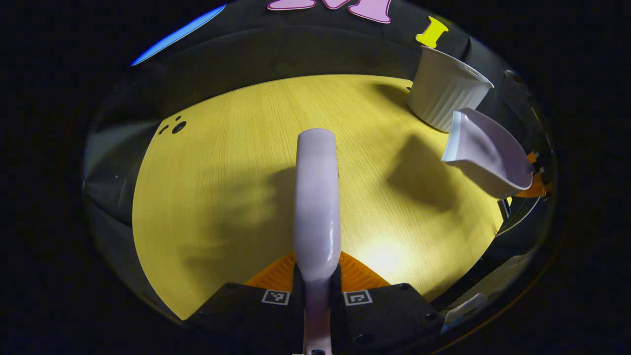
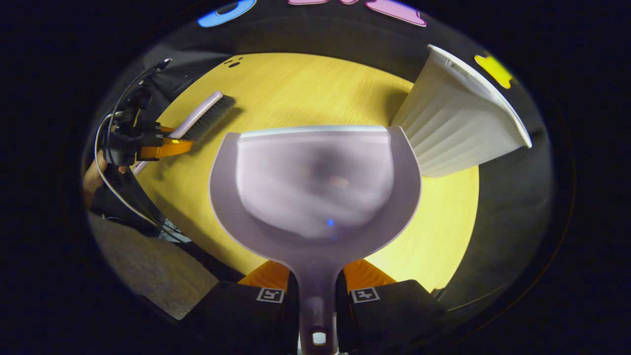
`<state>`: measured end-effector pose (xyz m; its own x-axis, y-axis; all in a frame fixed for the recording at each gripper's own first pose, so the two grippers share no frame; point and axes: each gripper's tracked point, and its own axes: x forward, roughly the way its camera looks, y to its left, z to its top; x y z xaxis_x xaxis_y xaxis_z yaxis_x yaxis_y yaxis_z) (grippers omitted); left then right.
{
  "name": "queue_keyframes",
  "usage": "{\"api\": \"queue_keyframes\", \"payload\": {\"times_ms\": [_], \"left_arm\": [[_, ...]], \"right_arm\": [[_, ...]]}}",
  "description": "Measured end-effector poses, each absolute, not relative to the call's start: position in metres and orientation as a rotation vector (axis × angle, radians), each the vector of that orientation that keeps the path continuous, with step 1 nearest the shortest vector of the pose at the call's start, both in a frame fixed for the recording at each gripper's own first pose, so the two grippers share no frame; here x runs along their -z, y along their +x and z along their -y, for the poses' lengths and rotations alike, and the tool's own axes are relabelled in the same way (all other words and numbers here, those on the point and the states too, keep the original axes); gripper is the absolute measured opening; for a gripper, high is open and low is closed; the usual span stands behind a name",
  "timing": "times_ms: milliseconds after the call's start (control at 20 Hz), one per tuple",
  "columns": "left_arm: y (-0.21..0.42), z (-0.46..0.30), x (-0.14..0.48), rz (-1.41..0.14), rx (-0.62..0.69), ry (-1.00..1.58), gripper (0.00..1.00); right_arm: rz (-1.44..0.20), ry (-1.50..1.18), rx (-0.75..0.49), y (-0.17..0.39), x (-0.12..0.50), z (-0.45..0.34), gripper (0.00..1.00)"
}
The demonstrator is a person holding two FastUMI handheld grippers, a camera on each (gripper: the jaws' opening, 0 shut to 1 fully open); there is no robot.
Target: Pick up the small broom and dustpan from the desktop, sweep the trash into the dustpan with the broom, and then empty the trash into the garbage bin.
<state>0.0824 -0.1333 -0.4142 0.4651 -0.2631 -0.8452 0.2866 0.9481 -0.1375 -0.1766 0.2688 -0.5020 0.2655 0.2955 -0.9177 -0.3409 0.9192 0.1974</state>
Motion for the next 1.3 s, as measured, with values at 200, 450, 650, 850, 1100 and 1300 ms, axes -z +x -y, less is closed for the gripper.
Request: {"api": "queue_keyframes", "payload": {"times_ms": [200, 450, 650, 850, 1100, 1300], "left_arm": [[0.083, 0.13, 0.426, -1.06, 0.326, 0.047, 0.24], [0.091, 0.12, 0.437, -1.07, 0.297, 0.072, 0.26], [0.096, 0.113, 0.443, -1.073, 0.28, 0.083, 0.28], [0.097, 0.112, 0.445, -1.073, 0.272, 0.085, 0.3], [0.097, 0.105, 0.44, -1.042, 0.254, 0.114, 0.36], [0.094, 0.096, 0.423, -1.004, 0.245, 0.154, 0.37]], "right_arm": [[-1.248, -0.025, -0.384, -0.175, 0.531, -0.282, 0.34], [-1.264, 0.024, -0.347, -0.172, 0.558, -0.3, 0.31], [-1.275, 0.046, -0.328, -0.168, 0.571, -0.31, 0.35], [-1.27, 0.055, -0.331, -0.167, 0.574, -0.313, 0.36], [-1.251, 0.064, -0.33, -0.168, 0.568, -0.312, 0.42], [-1.197, 0.07, -0.343, -0.173, 0.537, -0.303, 0.43]]}}
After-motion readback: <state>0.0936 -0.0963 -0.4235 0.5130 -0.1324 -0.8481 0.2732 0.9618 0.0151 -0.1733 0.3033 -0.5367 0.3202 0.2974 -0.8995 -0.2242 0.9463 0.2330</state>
